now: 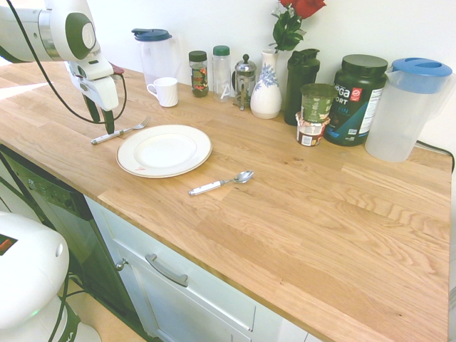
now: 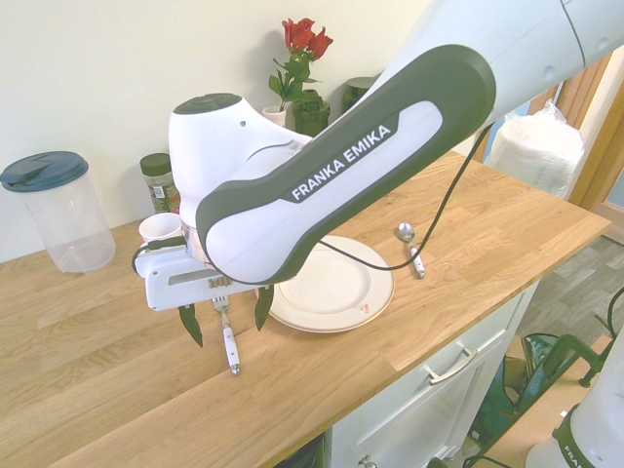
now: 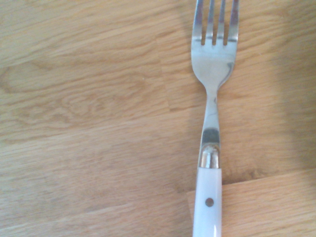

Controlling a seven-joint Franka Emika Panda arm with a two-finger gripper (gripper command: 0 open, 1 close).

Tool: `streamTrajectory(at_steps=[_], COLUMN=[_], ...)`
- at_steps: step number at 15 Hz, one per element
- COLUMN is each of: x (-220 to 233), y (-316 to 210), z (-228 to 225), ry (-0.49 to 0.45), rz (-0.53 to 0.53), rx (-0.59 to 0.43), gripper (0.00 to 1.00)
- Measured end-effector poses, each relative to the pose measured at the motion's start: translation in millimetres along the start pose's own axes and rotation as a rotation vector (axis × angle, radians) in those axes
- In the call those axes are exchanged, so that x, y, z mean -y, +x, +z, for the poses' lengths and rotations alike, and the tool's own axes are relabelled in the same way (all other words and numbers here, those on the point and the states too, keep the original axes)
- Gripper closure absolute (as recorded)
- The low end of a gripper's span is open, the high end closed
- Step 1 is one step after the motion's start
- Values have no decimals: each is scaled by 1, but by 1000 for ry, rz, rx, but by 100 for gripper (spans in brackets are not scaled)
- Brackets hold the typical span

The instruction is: Put the fork into the plate

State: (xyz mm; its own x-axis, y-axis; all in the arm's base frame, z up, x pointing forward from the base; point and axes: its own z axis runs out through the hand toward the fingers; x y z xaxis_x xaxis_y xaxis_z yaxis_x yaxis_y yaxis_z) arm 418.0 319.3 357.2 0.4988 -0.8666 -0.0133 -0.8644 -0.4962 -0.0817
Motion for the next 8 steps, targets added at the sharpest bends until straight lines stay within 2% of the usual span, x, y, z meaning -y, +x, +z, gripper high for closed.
streamTrajectory(at_steps=[1, 8], x=[-2, -9], y=[1, 1], z=[3, 17], ry=[-4, 8], rz=[5, 23], rx=[1, 6], gripper=[100, 100])
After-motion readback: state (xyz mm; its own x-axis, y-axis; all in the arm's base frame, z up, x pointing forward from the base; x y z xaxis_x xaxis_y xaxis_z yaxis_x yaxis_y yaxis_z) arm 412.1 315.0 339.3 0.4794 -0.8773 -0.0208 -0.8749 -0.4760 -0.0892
